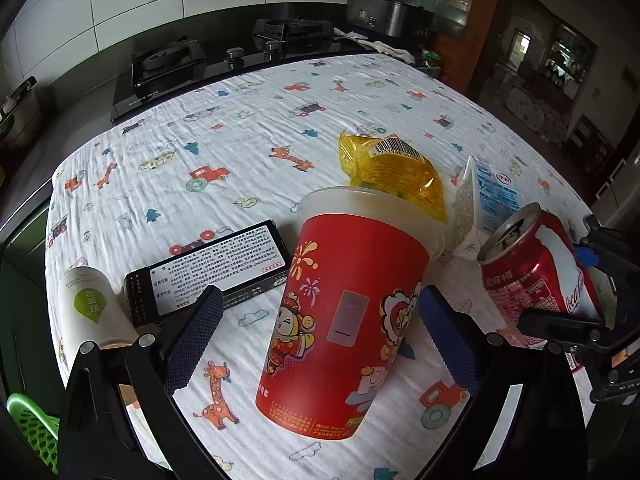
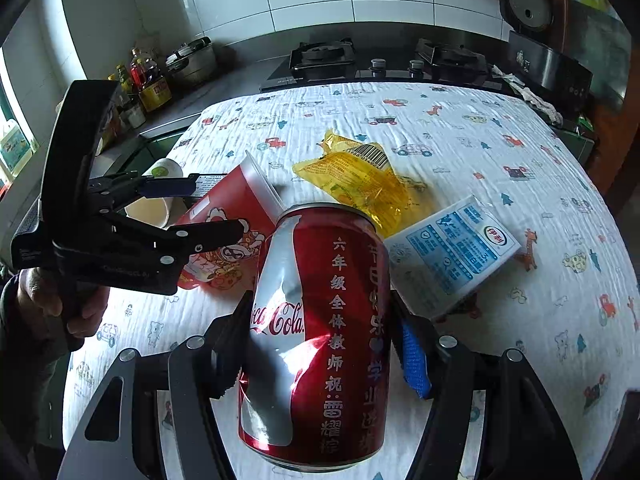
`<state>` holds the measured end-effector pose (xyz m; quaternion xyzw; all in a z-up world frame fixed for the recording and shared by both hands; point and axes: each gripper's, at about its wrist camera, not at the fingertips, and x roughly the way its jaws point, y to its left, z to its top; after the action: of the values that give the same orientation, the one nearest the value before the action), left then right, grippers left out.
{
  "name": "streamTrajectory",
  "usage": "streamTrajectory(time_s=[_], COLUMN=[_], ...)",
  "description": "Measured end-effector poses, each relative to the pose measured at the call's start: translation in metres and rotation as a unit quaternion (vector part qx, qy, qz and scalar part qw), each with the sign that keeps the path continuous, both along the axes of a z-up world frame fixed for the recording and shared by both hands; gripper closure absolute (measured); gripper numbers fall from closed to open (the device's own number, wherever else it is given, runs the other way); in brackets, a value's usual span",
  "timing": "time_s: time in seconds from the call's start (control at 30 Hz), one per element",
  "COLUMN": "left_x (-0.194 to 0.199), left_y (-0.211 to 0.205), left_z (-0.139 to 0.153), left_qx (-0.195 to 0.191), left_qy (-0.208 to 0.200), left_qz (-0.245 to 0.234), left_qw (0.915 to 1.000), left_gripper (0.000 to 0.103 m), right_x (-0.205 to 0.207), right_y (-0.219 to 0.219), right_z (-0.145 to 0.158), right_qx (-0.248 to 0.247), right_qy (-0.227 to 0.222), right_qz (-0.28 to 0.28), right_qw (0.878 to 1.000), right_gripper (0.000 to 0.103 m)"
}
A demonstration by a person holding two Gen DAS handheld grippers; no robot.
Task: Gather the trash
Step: 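Carry the red cup to the basket and release it with the left gripper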
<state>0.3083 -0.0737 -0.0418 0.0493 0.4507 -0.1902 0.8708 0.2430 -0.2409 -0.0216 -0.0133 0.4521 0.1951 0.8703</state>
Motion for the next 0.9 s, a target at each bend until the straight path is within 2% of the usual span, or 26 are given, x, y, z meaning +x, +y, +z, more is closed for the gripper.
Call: streamTrajectory(time_s=[0.07,0.1,0.13,0.17,0.37,0.53,0.73,0.9], left_x=[0.001,0.001,0.001,0.001,-0.011,-0.033,-0.068,-0.104], left_y=[-0.004,-0.005,-0.007,-0.009,-0.008,0.010,0.050,0.099], left_z=[-0.002,-0.003,-0.004,-0.005,0.000,0.018,0.044,0.060], left_qx=[-0.001,-0.002,-0.003,-0.003,0.005,-0.015,-0.030,-0.038], left_qy=[0.002,0.005,0.007,0.008,-0.012,-0.030,-0.058,-0.079], left_qz=[-0.003,-0.007,-0.009,-0.011,-0.002,0.013,0.053,0.101], left_qw=[1.0000,1.0000,0.9999,0.9999,0.9999,0.9993,0.9964,0.9910], left_gripper=[0.009,0.016,0.019,0.027,0.029,0.030,0.030,0.030], right_x=[-0.003,-0.004,-0.006,-0.008,-0.017,-0.025,-0.037,-0.045], right_y=[-0.004,-0.006,-0.007,-0.007,-0.009,-0.002,0.024,0.056], right_z=[0.001,0.002,0.003,0.003,0.005,0.011,0.021,0.029], right_qx=[-0.001,-0.002,-0.002,-0.002,0.002,0.011,0.024,0.039], right_qy=[-0.001,-0.002,-0.002,-0.003,-0.006,-0.011,-0.021,-0.026], right_qz=[-0.002,-0.003,-0.002,-0.002,-0.004,0.004,0.034,0.067], right_qw=[1.000,1.000,1.000,1.000,1.000,1.000,0.999,0.997], right_gripper=[0.041,0.041,0.041,0.041,0.041,0.041,0.041,0.041])
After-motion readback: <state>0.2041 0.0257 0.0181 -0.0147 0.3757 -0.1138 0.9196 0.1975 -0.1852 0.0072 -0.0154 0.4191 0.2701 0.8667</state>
